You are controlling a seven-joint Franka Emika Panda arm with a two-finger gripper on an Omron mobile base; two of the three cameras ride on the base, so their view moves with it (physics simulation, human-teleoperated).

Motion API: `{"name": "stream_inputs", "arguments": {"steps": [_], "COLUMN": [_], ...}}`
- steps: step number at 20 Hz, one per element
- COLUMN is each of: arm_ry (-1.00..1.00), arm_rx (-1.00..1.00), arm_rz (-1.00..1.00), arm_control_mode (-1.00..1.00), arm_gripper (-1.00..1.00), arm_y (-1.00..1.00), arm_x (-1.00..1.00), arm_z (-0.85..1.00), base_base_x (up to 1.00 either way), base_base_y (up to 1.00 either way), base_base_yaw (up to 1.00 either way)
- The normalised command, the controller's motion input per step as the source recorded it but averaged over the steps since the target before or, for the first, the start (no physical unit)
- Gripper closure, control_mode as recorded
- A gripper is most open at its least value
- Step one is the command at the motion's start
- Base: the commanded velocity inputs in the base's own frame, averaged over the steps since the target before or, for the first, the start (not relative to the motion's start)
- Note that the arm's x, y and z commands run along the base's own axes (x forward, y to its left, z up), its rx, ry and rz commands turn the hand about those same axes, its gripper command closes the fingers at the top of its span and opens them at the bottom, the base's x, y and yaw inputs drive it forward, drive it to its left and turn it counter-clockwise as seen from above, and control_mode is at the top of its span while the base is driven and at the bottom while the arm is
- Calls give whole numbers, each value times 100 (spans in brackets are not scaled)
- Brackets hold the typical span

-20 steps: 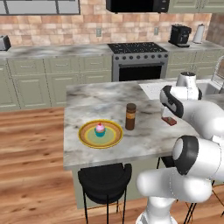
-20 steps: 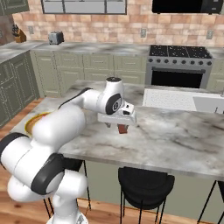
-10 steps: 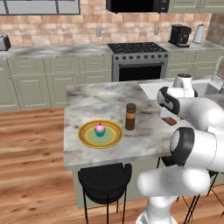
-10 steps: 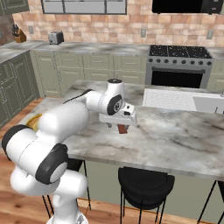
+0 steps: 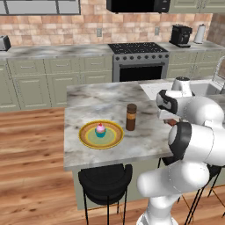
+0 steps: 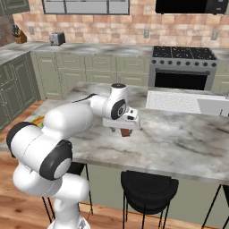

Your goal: Take the cinnamon bottle from the cabinet and place it on the dining table, next to the plate with the cupcake. Then take the chocolate from the dining counter and place it on the cupcake plate.

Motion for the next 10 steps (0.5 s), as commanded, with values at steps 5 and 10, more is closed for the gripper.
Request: {"name": "stream_inputs", "arguments": {"steps": [5, 10], "arm_ry": [0, 0], "arm_rx": [0, 0], "arm_rz": [0, 0], "arm_control_mode": [-100, -100], "arm_gripper": [-100, -100], "arm_y": [-10, -10], "arm_x": [11, 12], "arm_z": [-17, -19], "base_base_x": [0, 0], "base_base_y": [0, 0], "base_base_yaw": [0, 0]}}
